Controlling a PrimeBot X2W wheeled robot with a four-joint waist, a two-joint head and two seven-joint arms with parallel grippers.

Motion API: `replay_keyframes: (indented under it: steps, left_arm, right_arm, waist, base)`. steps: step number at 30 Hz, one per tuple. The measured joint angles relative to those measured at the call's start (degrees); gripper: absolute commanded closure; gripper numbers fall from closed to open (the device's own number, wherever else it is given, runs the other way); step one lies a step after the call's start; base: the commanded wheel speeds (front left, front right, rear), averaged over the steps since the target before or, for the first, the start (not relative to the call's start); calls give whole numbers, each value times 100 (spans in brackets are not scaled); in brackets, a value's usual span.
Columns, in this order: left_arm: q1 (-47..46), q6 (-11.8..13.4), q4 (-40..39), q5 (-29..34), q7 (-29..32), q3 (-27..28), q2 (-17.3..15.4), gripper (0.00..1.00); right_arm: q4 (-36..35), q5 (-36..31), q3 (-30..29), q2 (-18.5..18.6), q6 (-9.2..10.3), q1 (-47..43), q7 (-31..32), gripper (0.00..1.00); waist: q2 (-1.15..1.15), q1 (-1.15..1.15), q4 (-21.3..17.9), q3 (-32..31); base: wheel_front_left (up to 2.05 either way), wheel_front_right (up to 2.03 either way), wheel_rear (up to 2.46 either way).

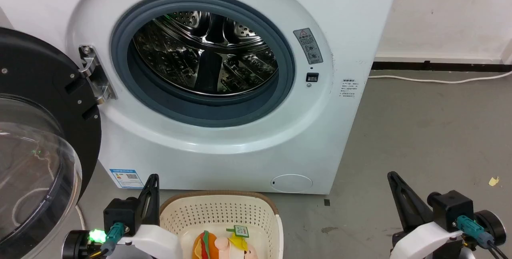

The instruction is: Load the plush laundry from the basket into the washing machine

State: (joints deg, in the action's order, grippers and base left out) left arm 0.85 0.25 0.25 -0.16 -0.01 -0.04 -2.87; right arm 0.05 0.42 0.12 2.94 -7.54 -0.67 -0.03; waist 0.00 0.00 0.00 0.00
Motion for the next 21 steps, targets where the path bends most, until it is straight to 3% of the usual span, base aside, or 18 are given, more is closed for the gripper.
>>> replay_keyframes:
  steps: [11, 12, 21]
  left_arm:
    - [0, 0, 0, 0, 0, 0, 0, 100]
    - [3, 2, 1, -1, 0, 1, 0, 0]
    - [5, 19, 2, -1, -14, -29, 1, 0]
  right_arm:
    - [0, 0, 0, 0, 0, 0, 0, 100]
    - [0, 3, 4, 0, 0, -2, 0, 0]
    - [0, 16, 4, 0, 0, -2, -33, 0]
  waist:
    - [0, 0, 0, 0]
    - [0, 0, 0, 0]
    - [0, 0, -6, 15]
  base:
    - [0, 0, 0]
    - [0, 0, 0]
    - [0, 0, 0]
